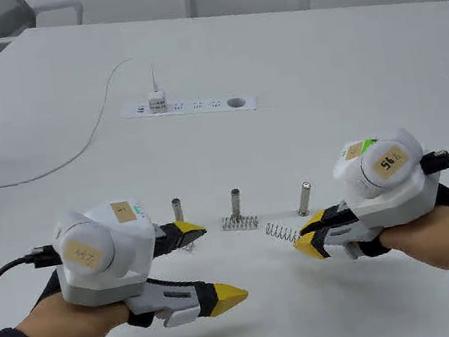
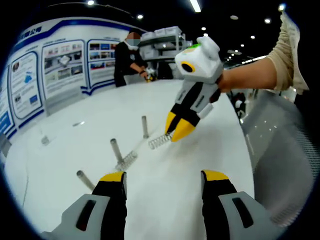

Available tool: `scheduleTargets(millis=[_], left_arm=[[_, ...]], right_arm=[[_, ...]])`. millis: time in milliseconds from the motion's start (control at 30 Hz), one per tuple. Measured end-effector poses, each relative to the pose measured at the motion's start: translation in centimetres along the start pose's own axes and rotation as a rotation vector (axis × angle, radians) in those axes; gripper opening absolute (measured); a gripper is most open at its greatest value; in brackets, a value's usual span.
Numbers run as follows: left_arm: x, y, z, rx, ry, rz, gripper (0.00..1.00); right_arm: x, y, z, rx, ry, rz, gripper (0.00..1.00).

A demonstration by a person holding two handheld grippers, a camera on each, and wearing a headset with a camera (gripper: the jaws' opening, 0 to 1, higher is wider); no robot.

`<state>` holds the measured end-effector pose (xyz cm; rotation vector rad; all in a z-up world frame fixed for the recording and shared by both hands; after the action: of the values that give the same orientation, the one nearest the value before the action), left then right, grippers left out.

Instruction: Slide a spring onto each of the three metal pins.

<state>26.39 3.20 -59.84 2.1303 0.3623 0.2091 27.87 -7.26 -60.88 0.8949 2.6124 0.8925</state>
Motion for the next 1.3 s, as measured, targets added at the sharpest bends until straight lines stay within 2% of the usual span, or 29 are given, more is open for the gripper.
scheduleTargets(millis=[100,333,567,1000,1300], left_arm=[[-0.4,0.2,0.5,0.010,-0.014,0.017,0.60],[-0.4,0.6,0.9,0.008,-0.024,0.035,0.56],[-0.9,1.0,1.5,0.015,-0.042,0.076,0.49],[-2.0,1.2,1.8,0.019,-0.072,0.173,0.29],[-2.5,0.9,2.2,0.032,-0.081,0.217,0.16]], right_arm=[[0.5,0.2,0.0,0.003,0.024,-0.029,0.11],[1.8,0.4,0.0,0.021,0.076,-0.102,0.11],[2.9,0.9,-0.3,0.033,0.121,-0.156,0.11],[4.5,1.1,-0.6,0.086,0.187,-0.252,0.11],[5.2,1.4,-0.8,0.097,0.205,-0.277,0.11]])
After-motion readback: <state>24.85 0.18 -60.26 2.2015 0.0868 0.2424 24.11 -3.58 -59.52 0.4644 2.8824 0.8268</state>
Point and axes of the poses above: the centre of the closed fingertips' face, and the gripper's own axes: z roughly forward along the fingers, x roughly to its left, y roughly out of its top, the point moved 2 cm from there along -z, roughly backward along the fingers, and after that the axes turned 6 degrees about x, right-handed, at the moved point
